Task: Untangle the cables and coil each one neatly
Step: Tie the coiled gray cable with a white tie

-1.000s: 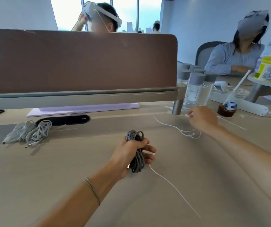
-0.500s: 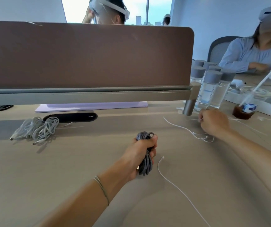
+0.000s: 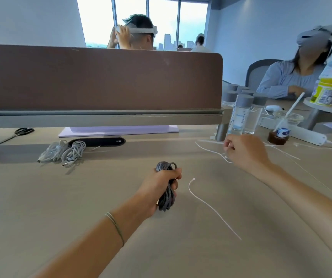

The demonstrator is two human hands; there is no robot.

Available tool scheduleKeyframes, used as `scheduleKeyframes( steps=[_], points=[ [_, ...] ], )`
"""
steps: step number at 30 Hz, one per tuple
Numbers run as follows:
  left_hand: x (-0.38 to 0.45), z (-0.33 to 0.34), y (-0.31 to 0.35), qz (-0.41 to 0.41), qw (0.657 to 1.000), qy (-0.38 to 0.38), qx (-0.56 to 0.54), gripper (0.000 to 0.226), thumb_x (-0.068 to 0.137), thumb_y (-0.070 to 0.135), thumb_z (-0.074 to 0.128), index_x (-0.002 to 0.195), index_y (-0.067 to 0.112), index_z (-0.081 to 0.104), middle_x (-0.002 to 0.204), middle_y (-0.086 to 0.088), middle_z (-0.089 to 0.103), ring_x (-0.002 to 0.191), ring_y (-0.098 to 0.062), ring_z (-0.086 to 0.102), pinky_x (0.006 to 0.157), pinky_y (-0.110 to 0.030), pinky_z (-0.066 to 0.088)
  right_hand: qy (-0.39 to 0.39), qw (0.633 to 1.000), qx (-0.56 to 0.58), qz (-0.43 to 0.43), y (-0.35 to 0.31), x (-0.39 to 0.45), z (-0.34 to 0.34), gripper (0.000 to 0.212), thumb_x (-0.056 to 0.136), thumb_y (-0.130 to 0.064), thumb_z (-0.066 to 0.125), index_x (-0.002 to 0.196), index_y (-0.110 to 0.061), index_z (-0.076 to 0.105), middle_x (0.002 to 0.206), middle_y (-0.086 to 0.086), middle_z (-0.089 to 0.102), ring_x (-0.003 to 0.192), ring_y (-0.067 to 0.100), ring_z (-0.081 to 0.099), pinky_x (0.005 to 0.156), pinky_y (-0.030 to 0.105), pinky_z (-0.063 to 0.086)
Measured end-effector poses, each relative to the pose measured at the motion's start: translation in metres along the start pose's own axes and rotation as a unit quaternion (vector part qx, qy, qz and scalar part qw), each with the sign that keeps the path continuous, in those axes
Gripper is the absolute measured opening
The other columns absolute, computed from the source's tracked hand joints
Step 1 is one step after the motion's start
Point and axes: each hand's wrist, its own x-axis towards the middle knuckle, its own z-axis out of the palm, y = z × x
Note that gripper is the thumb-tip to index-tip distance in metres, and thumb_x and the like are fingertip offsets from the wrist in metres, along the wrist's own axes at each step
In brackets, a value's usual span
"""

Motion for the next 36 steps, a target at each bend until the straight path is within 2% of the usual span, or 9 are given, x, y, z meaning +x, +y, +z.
scheduleKeyframes(
  steps=[5, 8, 14, 19, 22, 25, 28, 32, 36],
  points=[
    [-0.043, -0.015, -0.009, 0.016, 1.000, -0.012, 0.001, 0.023, 0.099, 0.024, 0.059, 0.098, 0.004, 0.070, 0.056, -0.002, 0.046, 0.043, -0.015, 0.042, 0.044, -0.025, 0.035, 0.015, 0.983, 0.087, -0.160, -0.081, -0.066, -0.038, 0.035, 0.081, -0.015, 0.078, 0.114, -0.022, 0.067, 0.071, -0.006, 0.069, 0.074, 0.024, 0.063, 0.072, 0.029, 0.038],
    [-0.064, -0.023, -0.017, 0.005, 1.000, -0.030, 0.005, 0.025, 0.099, 0.027, 0.058, 0.096, 0.005, 0.070, 0.056, -0.003, 0.045, 0.044, -0.015, 0.041, 0.044, -0.026, 0.035, -0.004, 0.958, 0.117, -0.261, -0.124, -0.108, -0.045, 0.051, 0.081, -0.023, 0.082, 0.127, -0.026, 0.061, 0.072, -0.011, 0.068, 0.072, 0.017, 0.061, 0.077, 0.029, 0.042],
    [-0.097, -0.033, -0.021, 0.038, 0.997, -0.019, 0.059, 0.018, 0.097, 0.016, 0.061, 0.083, 0.007, 0.056, 0.057, -0.005, 0.049, 0.048, -0.018, 0.043, 0.046, -0.026, 0.041, -0.014, 0.941, 0.128, -0.314, -0.159, -0.140, -0.041, 0.073, 0.081, -0.026, 0.081, 0.143, -0.032, 0.044, 0.068, -0.012, 0.062, 0.070, 0.014, 0.053, 0.080, 0.013, 0.028],
    [-0.111, -0.049, -0.018, 0.059, 0.998, -0.001, -0.029, 0.018, 0.098, 0.018, 0.060, 0.085, 0.007, 0.055, 0.057, -0.003, 0.045, 0.046, -0.015, 0.041, 0.044, -0.024, 0.039, -0.053, 0.946, 0.237, -0.216, -0.161, -0.147, -0.044, 0.054, 0.086, -0.028, 0.079, 0.134, -0.040, 0.058, 0.084, -0.023, 0.066, 0.092, 0.004, 0.046, 0.092, 0.002, 0.026],
    [-0.114, -0.054, -0.015, 0.050, 0.994, -0.014, -0.093, 0.020, 0.100, 0.021, 0.057, 0.084, 0.008, 0.053, 0.058, -0.002, 0.042, 0.046, -0.014, 0.038, 0.043, -0.023, 0.037, -0.038, 0.946, 0.270, -0.176, -0.157, -0.149, -0.035, 0.031, 0.087, -0.020, 0.078, 0.111, -0.038, 0.071, 0.091, -0.025, 0.068, 0.096, 0.003, 0.055, 0.091, 0.011, 0.036],
    [-0.117, -0.050, -0.015, 0.038, 0.987, -0.049, -0.148, 0.022, 0.100, 0.022, 0.053, 0.083, 0.009, 0.052, 0.059, -0.002, 0.040, 0.045, -0.013, 0.037, 0.042, -0.023, 0.037, -0.014, 0.949, 0.243, -0.198, -0.158, -0.150, -0.023, 0.013, 0.087, -0.019, 0.077, 0.092, -0.030, 0.073, 0.089, -0.021, 0.067, 0.088, 0.003, 0.058, 0.083, 0.024, 0.043],
    [-0.121, -0.046, -0.014, 0.041, 0.972, -0.095, -0.209, 0.021, 0.098, 0.022, 0.053, 0.080, 0.009, 0.051, 0.060, -0.001, 0.037, 0.044, -0.011, 0.036, 0.041, -0.022, 0.036, -0.017, 0.951, 0.239, -0.196, -0.157, -0.152, -0.013, 0.011, 0.089, -0.019, 0.071, 0.088, -0.029, 0.069, 0.088, -0.018, 0.067, 0.086, 0.005, 0.059, 0.084, 0.026, 0.044],
    [-0.124, -0.047, -0.012, 0.057, 0.957, -0.119, -0.257, 0.020, 0.094, 0.022, 0.054, 0.078, 0.009, 0.051, 0.061, -0.001, 0.035, 0.042, -0.010, 0.035, 0.039, -0.021, 0.035, -0.026, 0.923, 0.375, -0.083, -0.156, -0.153, -0.015, 0.013, 0.092, -0.015, 0.071, 0.087, -0.026, 0.075, 0.085, -0.018, 0.074, 0.088, 0.002, 0.068, 0.083, 0.014, 0.046],
    [-0.119, -0.049, -0.017, 0.056, 0.947, -0.105, -0.297, 0.021, 0.097, 0.022, 0.051, 0.079, 0.011, 0.051, 0.061, 0.001, 0.034, 0.042, -0.009, 0.035, 0.038, -0.020, 0.035, 0.038, 0.931, 0.364, -0.001, -0.153, -0.153, -0.008, 0.014, 0.095, -0.029, 0.068, 0.083, -0.026, 0.075, 0.068, -0.013, 0.070, 0.069, 0.008, 0.068, 0.070, 0.034, 0.055]
  ],
)
